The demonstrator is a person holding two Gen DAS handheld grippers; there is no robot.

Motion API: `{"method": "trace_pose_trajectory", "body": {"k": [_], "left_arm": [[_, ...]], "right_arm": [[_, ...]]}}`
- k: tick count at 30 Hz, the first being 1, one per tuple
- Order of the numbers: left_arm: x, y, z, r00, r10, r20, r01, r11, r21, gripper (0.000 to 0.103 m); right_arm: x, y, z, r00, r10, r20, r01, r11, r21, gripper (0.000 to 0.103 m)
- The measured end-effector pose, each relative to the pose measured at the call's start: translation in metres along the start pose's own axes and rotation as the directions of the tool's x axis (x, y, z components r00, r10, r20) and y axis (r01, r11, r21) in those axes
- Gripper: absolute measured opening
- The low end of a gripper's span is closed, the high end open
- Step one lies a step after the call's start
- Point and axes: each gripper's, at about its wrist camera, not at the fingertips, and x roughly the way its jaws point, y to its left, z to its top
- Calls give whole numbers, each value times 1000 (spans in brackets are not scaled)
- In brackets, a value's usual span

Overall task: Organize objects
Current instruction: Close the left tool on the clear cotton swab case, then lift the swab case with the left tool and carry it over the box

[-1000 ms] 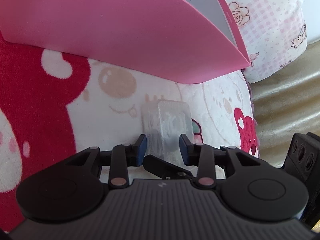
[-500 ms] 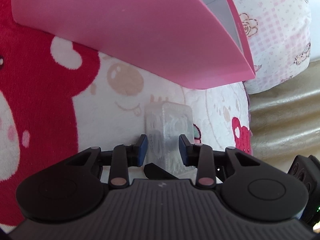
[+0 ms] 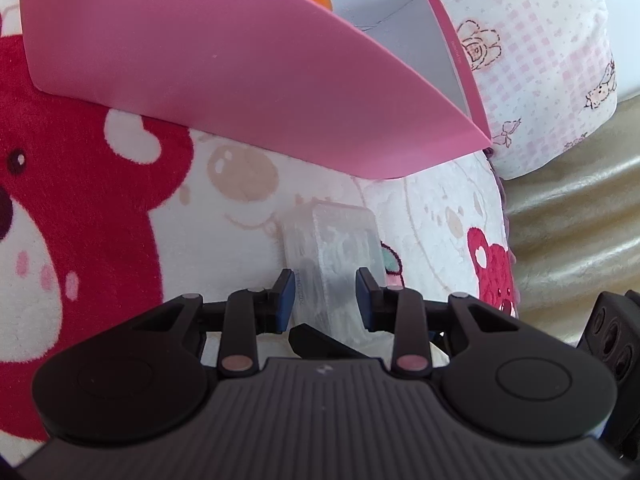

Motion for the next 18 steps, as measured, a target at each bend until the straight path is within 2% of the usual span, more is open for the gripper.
{"method": "trace_pose_trajectory", "body": {"k": [6, 10, 18], "left_arm": [[-3, -10, -1, 1000, 30, 7, -31, 999, 41, 32], [-11, -13, -2, 1000, 20, 12, -20, 999, 33, 32], [-30, -25, -9, 999, 32, 25, -34, 996, 81, 32]], "right_arm": [[-4, 1, -3, 1000, -5, -9, 5, 1000, 18, 68], [-9, 5, -1, 1000, -8, 3, 8, 1000, 17, 68], [-34, 17, -6, 1000, 15, 15, -16, 1000, 23, 68]]}}
